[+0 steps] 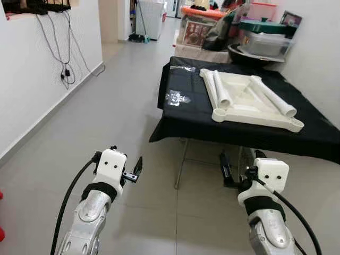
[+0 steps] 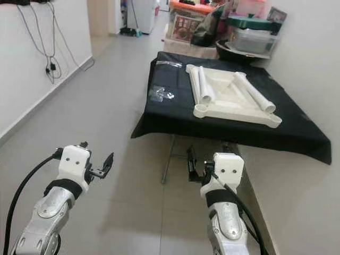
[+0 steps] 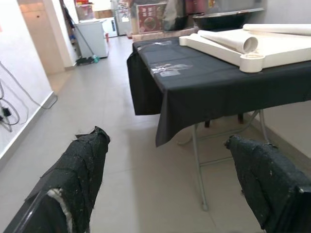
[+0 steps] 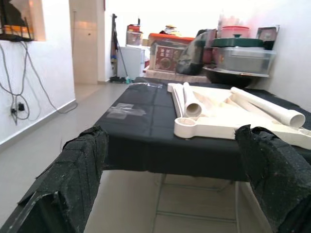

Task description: Building children table

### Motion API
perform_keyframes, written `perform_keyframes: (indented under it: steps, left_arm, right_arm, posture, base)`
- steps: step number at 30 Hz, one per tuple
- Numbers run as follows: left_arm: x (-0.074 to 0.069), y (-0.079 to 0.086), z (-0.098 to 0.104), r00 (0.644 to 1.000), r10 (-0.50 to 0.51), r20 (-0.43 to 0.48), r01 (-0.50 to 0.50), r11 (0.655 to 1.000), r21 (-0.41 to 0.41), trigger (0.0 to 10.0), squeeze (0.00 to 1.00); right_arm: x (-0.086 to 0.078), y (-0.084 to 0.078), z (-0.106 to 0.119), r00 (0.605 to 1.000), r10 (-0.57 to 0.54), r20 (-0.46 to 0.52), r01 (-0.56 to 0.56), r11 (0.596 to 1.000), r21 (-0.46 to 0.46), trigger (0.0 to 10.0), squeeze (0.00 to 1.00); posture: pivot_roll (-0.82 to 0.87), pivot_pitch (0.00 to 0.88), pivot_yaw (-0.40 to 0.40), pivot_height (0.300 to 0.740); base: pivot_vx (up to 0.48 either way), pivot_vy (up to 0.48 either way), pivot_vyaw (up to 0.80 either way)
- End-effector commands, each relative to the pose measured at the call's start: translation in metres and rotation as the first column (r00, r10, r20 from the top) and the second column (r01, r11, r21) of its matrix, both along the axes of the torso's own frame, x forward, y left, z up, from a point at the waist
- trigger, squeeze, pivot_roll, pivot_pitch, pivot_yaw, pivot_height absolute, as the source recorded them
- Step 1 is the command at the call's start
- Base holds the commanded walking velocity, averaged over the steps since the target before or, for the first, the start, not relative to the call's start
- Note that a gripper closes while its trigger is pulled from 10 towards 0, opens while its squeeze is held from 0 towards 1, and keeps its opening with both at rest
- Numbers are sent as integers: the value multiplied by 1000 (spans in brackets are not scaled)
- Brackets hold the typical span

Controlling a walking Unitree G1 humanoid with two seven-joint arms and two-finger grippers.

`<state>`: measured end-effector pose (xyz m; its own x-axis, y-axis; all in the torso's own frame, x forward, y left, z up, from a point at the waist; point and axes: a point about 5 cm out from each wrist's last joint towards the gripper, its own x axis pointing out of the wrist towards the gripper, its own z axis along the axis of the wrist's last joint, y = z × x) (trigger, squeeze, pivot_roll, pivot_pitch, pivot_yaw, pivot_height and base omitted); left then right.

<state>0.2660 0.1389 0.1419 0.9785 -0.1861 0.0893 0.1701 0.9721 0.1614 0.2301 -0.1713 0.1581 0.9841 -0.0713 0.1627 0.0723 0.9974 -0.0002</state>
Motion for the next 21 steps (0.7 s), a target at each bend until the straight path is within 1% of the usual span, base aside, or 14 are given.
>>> perform_keyframes:
  steps: [1, 11, 21]
  left_arm:
    - [0, -5, 2, 1000, -20, 1, 20, 1000, -7, 10000, 0]
    - [1, -6, 5, 1000, -29, 10, 30, 1000, -8, 10000, 0]
    - [1, -5, 11, 999, -20, 44, 21, 1000, -20, 10000, 0]
  right_arm:
    - [1, 0, -2, 1000, -10, -18, 9, 1000, -7, 10000, 0]
    - [2, 1, 1, 1000, -3, -10, 3, 1000, -9, 10000, 0]
    - [3, 0, 2, 1000, -2, -3, 2, 1000, -9, 10000, 0]
  posture:
    - [124, 0, -133, 740]
    - [120, 0, -132, 740]
    - [121, 0, -134, 740]
  base:
    - [296, 0, 0]
    - [327, 0, 0]
    - [332, 0, 0]
